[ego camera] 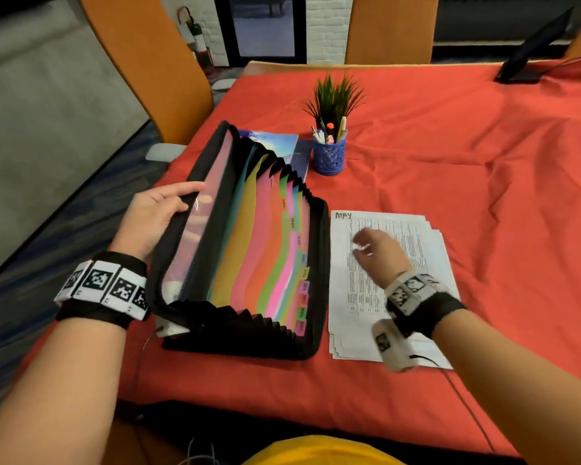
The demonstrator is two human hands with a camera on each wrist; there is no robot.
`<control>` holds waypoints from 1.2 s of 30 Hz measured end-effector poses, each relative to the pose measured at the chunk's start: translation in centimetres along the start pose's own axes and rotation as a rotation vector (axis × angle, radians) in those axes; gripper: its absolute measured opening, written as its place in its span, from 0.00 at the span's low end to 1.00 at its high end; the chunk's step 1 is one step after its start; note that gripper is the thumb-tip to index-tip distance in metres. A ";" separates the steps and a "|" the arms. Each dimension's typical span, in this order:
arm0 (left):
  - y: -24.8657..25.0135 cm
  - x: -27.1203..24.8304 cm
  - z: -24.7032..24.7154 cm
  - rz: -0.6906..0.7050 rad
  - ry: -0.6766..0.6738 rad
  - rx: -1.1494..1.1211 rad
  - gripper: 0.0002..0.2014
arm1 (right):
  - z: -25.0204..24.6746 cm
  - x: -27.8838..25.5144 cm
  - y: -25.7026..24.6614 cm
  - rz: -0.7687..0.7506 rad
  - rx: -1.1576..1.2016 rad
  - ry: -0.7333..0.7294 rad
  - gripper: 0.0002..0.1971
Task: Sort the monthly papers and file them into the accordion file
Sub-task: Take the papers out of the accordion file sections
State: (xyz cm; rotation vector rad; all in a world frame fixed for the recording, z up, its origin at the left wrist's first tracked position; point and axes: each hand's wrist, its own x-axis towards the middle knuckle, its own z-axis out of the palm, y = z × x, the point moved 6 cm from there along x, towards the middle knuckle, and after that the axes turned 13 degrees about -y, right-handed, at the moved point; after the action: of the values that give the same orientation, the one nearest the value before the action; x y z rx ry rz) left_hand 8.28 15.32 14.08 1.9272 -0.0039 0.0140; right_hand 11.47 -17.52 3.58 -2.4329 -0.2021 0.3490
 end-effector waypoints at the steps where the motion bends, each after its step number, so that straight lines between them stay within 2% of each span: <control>1: -0.1 -0.1 -0.3 -0.009 0.011 -0.013 0.23 | 1.2 0.0 -2.0 -0.050 0.058 -0.036 0.07; 5: -0.6 -0.4 -1.2 -0.029 0.057 -0.072 0.24 | 5.7 0.0 -7.5 -0.099 0.272 -0.114 0.01; 6: -0.7 -0.5 -1.3 -0.028 0.059 -0.077 0.24 | 6.5 0.0 -8.2 -0.089 0.300 -0.121 0.02; 9: -1.2 -0.6 -1.3 -0.031 0.067 -0.103 0.24 | 7.8 -0.1 -9.4 -0.043 0.262 -0.138 0.10; 14: -1.8 -0.7 -1.1 -0.031 0.082 -0.169 0.24 | 8.0 -0.3 -10.2 -0.004 0.055 -0.197 0.37; 16: -1.6 -0.8 -0.9 -0.027 0.075 -0.173 0.23 | 8.1 0.0 -10.0 0.044 0.014 -0.211 0.41; 20: -1.5 -0.8 -0.4 -0.040 0.067 -0.199 0.23 | 8.8 1.1 -9.8 0.115 0.045 -0.335 0.26; 25: -1.3 -0.8 0.1 -0.039 0.069 -0.185 0.23 | 9.4 1.4 -10.2 0.053 0.157 -0.407 0.30; 28: -0.8 -1.0 0.7 -0.050 0.066 -0.190 0.22 | 10.1 1.4 -10.2 0.024 0.199 -0.524 0.22; 30: -0.4 -1.1 1.1 -0.056 0.051 -0.210 0.22 | 9.9 1.5 -9.5 0.036 0.334 -0.545 0.17; 36: -0.5 -1.1 0.3 -0.065 0.061 -0.197 0.22 | 2.9 1.4 -1.9 0.191 0.593 -0.186 0.15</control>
State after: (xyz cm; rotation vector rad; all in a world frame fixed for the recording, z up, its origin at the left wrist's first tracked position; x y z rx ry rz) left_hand 7.15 15.17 13.46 1.7286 0.0950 0.0283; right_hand 11.84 -13.98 2.39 -1.8354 0.0530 0.6237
